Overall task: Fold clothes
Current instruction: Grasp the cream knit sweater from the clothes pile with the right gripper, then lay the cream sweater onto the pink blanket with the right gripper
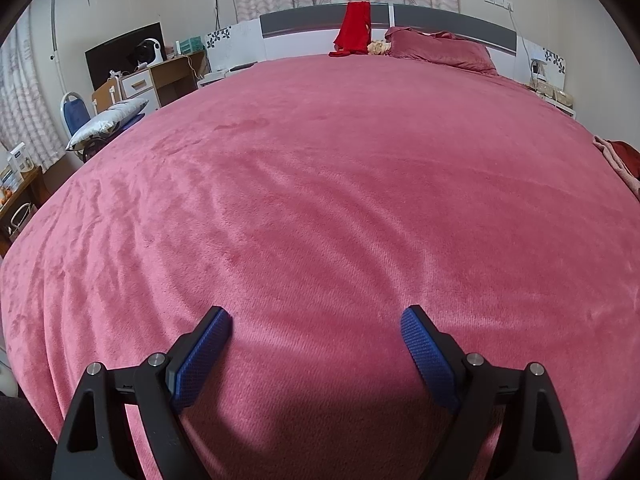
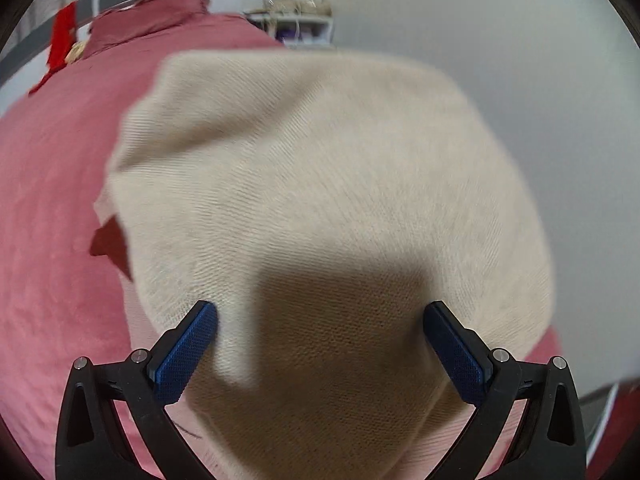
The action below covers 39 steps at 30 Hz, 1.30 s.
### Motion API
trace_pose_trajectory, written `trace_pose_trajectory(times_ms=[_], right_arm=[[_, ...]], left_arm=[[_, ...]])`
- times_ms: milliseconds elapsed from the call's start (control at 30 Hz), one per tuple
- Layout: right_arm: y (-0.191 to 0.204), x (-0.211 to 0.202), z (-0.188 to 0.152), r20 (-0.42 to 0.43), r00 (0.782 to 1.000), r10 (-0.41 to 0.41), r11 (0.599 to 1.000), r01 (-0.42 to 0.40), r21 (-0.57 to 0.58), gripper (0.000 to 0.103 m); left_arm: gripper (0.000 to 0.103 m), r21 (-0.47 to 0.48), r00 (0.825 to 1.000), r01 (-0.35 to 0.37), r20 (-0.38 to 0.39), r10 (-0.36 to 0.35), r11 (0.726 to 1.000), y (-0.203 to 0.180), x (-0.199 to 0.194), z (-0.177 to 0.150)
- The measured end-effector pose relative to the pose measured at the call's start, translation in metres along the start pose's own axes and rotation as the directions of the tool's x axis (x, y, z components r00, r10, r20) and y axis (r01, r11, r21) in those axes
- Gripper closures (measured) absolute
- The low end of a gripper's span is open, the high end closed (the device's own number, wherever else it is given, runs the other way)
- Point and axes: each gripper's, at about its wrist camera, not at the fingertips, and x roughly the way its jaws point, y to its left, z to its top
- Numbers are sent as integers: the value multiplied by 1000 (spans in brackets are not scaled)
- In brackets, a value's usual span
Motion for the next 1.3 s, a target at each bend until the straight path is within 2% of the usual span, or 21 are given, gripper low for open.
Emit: trace_pose_trajectory(times_ms=[133, 167, 200, 233, 300, 367, 433, 500, 567, 667, 767, 867, 933, 967, 1067, 1100, 1133, 1200, 1233, 1267, 1300], right_arm=[[-5, 4, -7, 20, 999, 41, 999, -42, 12, 0], [-4, 2, -9, 30, 998, 48, 999, -48, 7, 6], [-3, -1, -11, 39, 998, 58, 998, -58, 0, 20], [-2, -4, -12, 47, 997, 67, 998, -67, -5, 30], [-5, -14, -14, 62, 993, 99, 995, -101, 17, 73], [-11, -24, -15, 72, 987, 141, 988, -145, 57, 82], [-20, -35, -18, 80, 975, 209, 968, -218, 125, 85], [-26, -50, -22, 97, 953, 286, 935, -300, 188, 88], [-17, -70, -26, 121, 924, 362, 905, -379, 193, 88], [23, -105, -37, 128, 861, 492, 854, -506, 124, 88], [89, -146, -62, 90, 758, 646, 759, -651, 31, 88], [157, -183, -97, 30, 637, 770, 638, -770, -29, 88], [211, -206, -124, -36, 547, 836, 543, -836, -83, 88], [236, -214, -135, -74, 506, 859, 498, -861, -104, 88], [311, -240, -180, -216, 361, 907, 337, -931, -142, 88], [328, -248, -198, -258, 320, 912, 288, -945, -153, 88], [339, -257, -219, -293, 288, 912, 249, -955, -162, 88], [363, -267, -259, -359, 237, 903, 184, -967, -176, 88], [370, -268, -275, -386, 225, 895, 165, -969, -182, 88], [371, -262, -283, -406, 235, 883, 169, -967, -192, 88], [374, -253, -292, -427, 259, 866, 188, -961, -202, 88]], left_arm=[[13, 1, 1000, -1, 1, 1, 1000, 0, 0, 0], [13, 2, 1000, -2, 1, 2, 1000, 0, 0, -1], [13, 2, 1000, -2, 1, 2, 1000, 0, 0, -1], [13, 2, 1000, -2, 1, 2, 1000, 0, 0, -1], [13, 2, 1000, -2, 2, 2, 1000, 0, -1, -1], [13, 2, 1000, -1, 1, 1, 1000, 0, -1, -1], [13, 2, 1000, 1, 1, -1, 1000, 0, -1, -1], [13, 1, 1000, 2, 0, -2, 1000, 0, -1, -1], [13, 2, 1000, 3, -1, -3, 1000, 0, -1, -1], [13, 15, 1000, 2, -12, -2, 1000, 0, -3, 1], [16, 52, 999, 19, -52, -16, 998, 2, -8, 5], [20, 39, 980, 121, -161, -114, 992, 13, -19, 14], [20, 5, 972, 155, -182, -152, 988, 24, -31, 17], [20, -12, 973, 154, -172, -153, 988, 31, -38, 17], [20, -54, 982, 121, -140, -128, 991, 53, -60, 17], [20, -62, 984, 101, -138, -109, 993, 61, -65, 16], [20, -67, 987, 77, -139, -86, 995, 68, -69, 15], [20, -71, 990, 22, -136, -32, 997, 81, -76, 12], [20, -72, 991, -6, -135, -4, 997, 88, -79, 10], [20, -73, 991, -26, -136, 16, 997, 93, -81, 8], [20, -74, 991, -34, -134, 24, 997, 94, -82, 7]])
